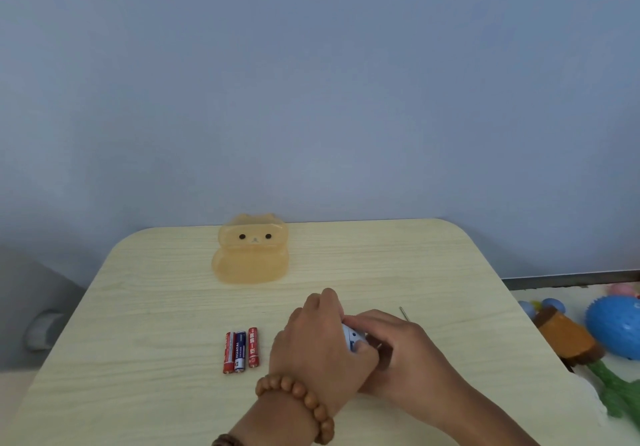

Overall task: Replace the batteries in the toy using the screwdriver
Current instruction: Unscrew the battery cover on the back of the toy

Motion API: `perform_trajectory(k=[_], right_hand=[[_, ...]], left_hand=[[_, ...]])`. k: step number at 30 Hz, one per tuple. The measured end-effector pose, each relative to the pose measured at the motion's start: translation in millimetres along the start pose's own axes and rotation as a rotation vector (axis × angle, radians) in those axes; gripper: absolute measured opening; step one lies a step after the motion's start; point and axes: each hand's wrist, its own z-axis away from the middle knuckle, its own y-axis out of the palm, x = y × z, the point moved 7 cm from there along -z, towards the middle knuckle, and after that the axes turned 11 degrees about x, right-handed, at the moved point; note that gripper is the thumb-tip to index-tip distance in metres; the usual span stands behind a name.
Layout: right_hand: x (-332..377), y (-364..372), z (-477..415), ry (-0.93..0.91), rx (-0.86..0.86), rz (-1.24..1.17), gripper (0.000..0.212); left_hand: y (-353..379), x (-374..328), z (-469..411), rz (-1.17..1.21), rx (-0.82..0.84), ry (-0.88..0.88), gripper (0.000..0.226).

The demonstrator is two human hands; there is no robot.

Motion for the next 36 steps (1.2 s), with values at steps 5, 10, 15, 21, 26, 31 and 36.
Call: perform_trajectory(k=[5, 10, 15, 21, 26, 31, 36], right_hand=[[0.5, 0.6, 0.4, 0.003, 0.01, -0.014, 0.057], [2.4, -0.5, 0.8, -0.005, -0.004, -0.019, 0.047], [5.6, -1.8, 0.8, -0.024, -0.01, -0.034, 0.037], [2.7, -2.0, 4.4, -0.028, -0.023, -0.069, 0.049], [-4.6, 0.4, 6.1, -0.019, -0.039, -0.072, 0.044], [-5.9, 0.9, 4.7, 0.001, -0.042, -0.038, 0.039], [-5.0, 1.2, 4.5, -0.023, -0.041, -0.058, 0.043]], left_hand=[[2.3, -6.5, -2.6, -0.074, 0.011, 0.005, 0.028], [4.0, -9.7, -4.3, -0.078, 0.031, 0.032, 0.025], [3.1, -10.2, -5.8, -0.039, 0.051, 0.079, 0.021], [4.0, -10.6, -1.4, -0.078, 0.046, 0.214, 0.019], [1.8, -8.4, 0.8, -0.1, 0.148, 0.299, 0.031], [-10.1, -9.9, 3.8, -0.279, 0.139, 0.393, 0.052], [-12.7, -6.2, 0.5, -0.34, 0.145, 0.408, 0.049]])
